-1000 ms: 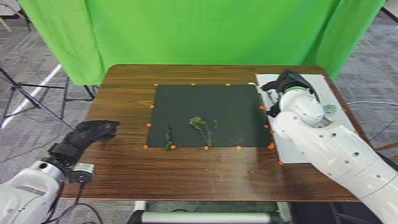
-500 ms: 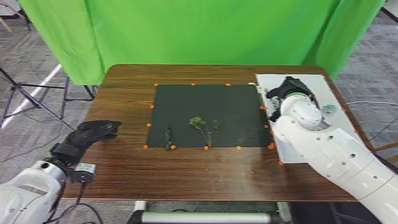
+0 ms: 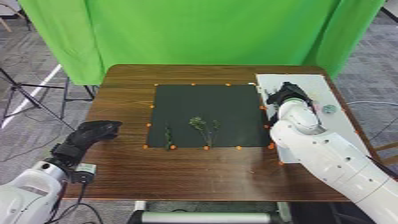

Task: Arrange flowers

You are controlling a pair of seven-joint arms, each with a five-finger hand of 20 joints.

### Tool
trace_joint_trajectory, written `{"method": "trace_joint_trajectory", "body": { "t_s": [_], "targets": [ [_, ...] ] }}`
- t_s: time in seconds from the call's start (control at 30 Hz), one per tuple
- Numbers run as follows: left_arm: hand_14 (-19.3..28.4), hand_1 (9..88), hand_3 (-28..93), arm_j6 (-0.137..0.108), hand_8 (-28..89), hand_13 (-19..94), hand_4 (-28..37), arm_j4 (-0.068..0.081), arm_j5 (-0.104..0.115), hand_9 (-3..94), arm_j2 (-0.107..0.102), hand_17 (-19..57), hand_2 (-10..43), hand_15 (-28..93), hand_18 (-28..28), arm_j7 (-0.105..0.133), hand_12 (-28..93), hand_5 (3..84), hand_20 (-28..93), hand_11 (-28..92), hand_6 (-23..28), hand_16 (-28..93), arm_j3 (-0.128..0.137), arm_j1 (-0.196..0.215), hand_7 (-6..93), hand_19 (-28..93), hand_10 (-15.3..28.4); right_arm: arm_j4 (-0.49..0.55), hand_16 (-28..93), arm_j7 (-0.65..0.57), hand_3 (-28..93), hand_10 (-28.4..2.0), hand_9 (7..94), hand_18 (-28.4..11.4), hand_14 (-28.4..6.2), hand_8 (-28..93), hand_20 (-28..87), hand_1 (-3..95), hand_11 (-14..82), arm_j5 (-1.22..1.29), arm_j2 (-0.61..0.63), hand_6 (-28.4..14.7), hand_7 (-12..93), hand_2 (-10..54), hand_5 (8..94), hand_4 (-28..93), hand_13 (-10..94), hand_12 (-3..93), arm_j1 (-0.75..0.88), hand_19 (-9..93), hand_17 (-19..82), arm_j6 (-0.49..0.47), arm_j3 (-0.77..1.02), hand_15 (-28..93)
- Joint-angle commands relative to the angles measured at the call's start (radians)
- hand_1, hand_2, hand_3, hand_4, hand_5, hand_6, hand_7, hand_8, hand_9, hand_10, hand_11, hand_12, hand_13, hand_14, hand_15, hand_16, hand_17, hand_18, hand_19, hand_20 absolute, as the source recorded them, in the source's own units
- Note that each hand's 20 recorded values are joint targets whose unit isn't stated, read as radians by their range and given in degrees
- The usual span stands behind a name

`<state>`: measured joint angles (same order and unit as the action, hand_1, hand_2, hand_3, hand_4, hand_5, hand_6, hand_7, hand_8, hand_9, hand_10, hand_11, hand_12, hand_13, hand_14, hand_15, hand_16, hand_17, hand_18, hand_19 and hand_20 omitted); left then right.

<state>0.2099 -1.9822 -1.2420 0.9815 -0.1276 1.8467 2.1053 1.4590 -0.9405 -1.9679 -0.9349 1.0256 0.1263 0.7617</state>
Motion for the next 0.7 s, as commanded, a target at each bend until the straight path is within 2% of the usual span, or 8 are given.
{"method": "trace_joint_trajectory", "body": {
  "t_s": [0.03,0.2,0.23,0.33,0.5,0.63,0.67,0.7],
  "targets": [
    [19.7,30.9,57,0.022,-6,35,-18.8,0.007,-0.002,39.0,0.020,6.2,1.4,18,15.0,-0.015,10,42.5,12,17,4.5,-4,-0.011,0.022,14.9,13,15.8,-0.027,36,-0.017,57,-18.5,69.2,-11.6,-4.3,-3,41,42.6,10.4,-0.012,-0.019,-7.9,9,-9.5,58.4,-9,88,19.7,0.026,91,62,0.012,-0.014,51],
    [19.7,30.9,57,0.020,-6,35,-18.8,0.003,-0.001,38.8,0.024,6.2,1.4,18,15.0,-0.014,10,42.4,12,17,4.5,-4,-0.006,0.029,14.8,13,15.6,-0.029,37,-0.013,58,-16.9,74.5,-11.1,-2.8,-4,42,52.7,16.3,-0.014,-0.018,-7.2,12,-9.5,63.1,-11,88,21.6,0.033,92,63,0.006,-0.023,54],
    [19.7,30.9,57,0.021,-6,35,-18.8,0.007,-0.001,38.8,0.023,6.2,1.4,18,15.0,-0.014,10,42.4,12,17,4.6,-4,-0.008,0.024,14.8,13,15.6,-0.028,37,-0.014,57,-16.2,75.0,-11.1,-2.6,-4,43,53.9,16.4,-0.015,-0.016,-7.1,12,-9.5,63.2,-12,88,24.1,0.034,92,63,0.010,-0.027,54],
    [19.7,30.9,57,0.024,-6,35,-18.8,0.007,-0.003,38.8,0.025,6.2,1.4,18,15.0,-0.016,10,42.4,12,17,4.5,-4,-0.007,0.022,14.8,13,15.8,-0.027,37,-0.011,56,-15.4,75.8,-11.0,-2.3,-4,43,54.5,16.3,-0.011,-0.020,-6.9,13,-9.5,63.5,-11,88,28.3,0.038,92,63,0.001,-0.028,54],
    [19.7,31.0,56,0.025,-6,35,-18.8,0.007,-0.003,38.8,0.026,6.2,1.4,18,15.0,-0.017,10,42.5,12,17,4.6,-4,-0.008,0.022,14.7,13,15.8,-0.027,38,0.000,59,-15.7,75.0,-11.1,-2.5,-4,45,51.3,20.2,-0.028,-0.019,-7.1,13,-9.5,63.4,-12,88,25.5,0.040,92,63,-0.016,-0.044,55],
    [19.7,31.0,56,0.025,-6,35,-18.7,0.007,-0.005,38.8,0.028,6.2,1.4,18,15.0,-0.018,10,42.5,12,17,4.6,-4,-0.009,0.020,14.7,13,15.8,-0.037,37,0.004,52,-13.7,76.2,-11.4,-2.4,-4,47,56.6,18.5,-0.046,-0.021,-6.9,15,-9.5,63.6,-12,88,37.0,0.033,92,63,-0.024,-0.073,57],
    [19.7,31.0,56,0.027,-6,34,-18.8,0.007,-0.005,38.8,0.029,6.2,1.4,18,15.0,-0.020,10,42.5,12,17,4.6,-4,-0.009,0.020,14.7,13,15.9,-0.039,37,0.002,45,-12.9,76.9,-11.4,-2.4,-3,48,59.7,17.1,-0.046,-0.023,-6.8,16,-9.5,63.7,-8,87,40.4,0.034,92,63,-0.023,-0.076,58],
    [19.7,31.0,56,0.026,-6,34,-18.7,0.007,-0.006,38.8,0.028,6.2,1.4,18,15.0,-0.019,10,42.5,12,17,4.6,-4,-0.009,0.020,14.7,13,15.8,-0.043,37,0.000,10,-12.4,77.8,-11.2,-2.4,-4,49,72.8,16.2,-0.050,-0.024,-6.5,17,-9.5,64.2,16,87,44.1,0.032,92,63,-0.010,-0.087,60]
  ]
}}
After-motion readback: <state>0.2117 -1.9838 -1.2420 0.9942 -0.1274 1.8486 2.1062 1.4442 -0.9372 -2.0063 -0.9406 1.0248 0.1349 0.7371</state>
